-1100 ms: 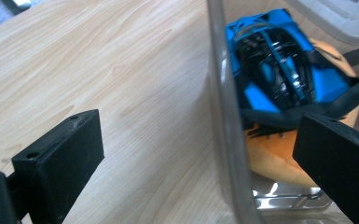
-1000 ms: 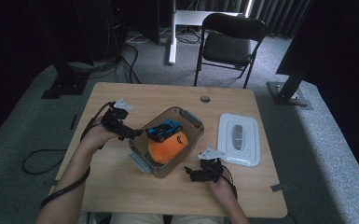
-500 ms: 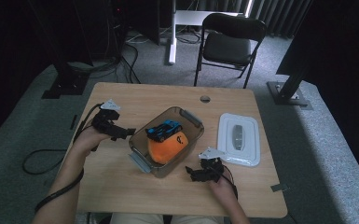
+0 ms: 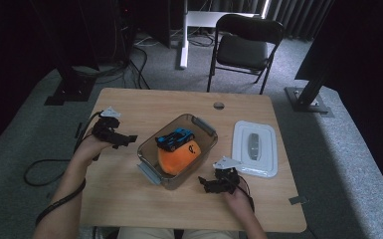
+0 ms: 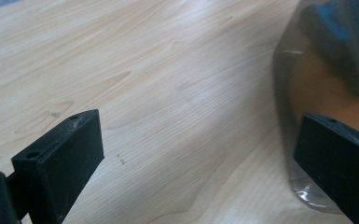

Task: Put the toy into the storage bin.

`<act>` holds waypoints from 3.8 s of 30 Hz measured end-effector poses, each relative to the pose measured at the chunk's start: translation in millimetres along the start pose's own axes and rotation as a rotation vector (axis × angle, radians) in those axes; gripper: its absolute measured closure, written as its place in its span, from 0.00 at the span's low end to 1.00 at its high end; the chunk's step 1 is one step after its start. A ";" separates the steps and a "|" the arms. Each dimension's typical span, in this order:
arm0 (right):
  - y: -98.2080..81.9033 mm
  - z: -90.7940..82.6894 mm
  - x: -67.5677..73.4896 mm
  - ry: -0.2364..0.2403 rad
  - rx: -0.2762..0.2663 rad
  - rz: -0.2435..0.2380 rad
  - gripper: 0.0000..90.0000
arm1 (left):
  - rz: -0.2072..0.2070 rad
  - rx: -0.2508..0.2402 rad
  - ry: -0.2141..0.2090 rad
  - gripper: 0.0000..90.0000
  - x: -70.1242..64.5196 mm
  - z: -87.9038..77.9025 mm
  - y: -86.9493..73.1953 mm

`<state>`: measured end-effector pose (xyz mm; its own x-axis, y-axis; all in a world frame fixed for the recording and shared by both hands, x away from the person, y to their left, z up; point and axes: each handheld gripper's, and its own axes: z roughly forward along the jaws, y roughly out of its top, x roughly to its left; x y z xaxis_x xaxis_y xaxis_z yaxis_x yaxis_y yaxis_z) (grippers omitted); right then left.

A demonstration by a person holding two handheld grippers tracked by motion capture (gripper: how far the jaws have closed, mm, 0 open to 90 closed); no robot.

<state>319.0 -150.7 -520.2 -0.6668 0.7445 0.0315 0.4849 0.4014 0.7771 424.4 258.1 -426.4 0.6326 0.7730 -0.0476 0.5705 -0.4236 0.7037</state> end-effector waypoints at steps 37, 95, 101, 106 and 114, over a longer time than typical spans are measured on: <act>5.0 -6.3 -10.9 -0.022 -0.007 0.060 0.15 | 0.014 0.029 -0.035 0.03 -22.6 68.2 -27.2; -17.7 -81.1 -90.7 -0.380 -0.083 0.314 0.14 | 0.144 -0.026 -0.060 0.03 -134.6 51.6 -53.4; -11.4 -73.2 -100.2 -0.427 -0.056 0.315 0.12 | 0.167 -0.029 -0.086 0.03 -148.5 53.1 -53.3; -8.9 -65.0 -107.0 -0.459 -0.044 0.348 0.17 | 0.175 -0.034 -0.102 0.03 -157.9 56.9 -52.2; -8.4 -52.4 -115.0 -0.505 -0.012 0.389 0.33 | 0.168 -0.045 -0.106 0.02 -172.7 64.0 -49.5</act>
<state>362.0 -267.6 -497.5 -0.0924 0.9956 0.0149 0.6298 0.0469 0.7754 320.5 115.4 -498.5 0.7702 0.6377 0.0005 0.4295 -0.5193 0.7388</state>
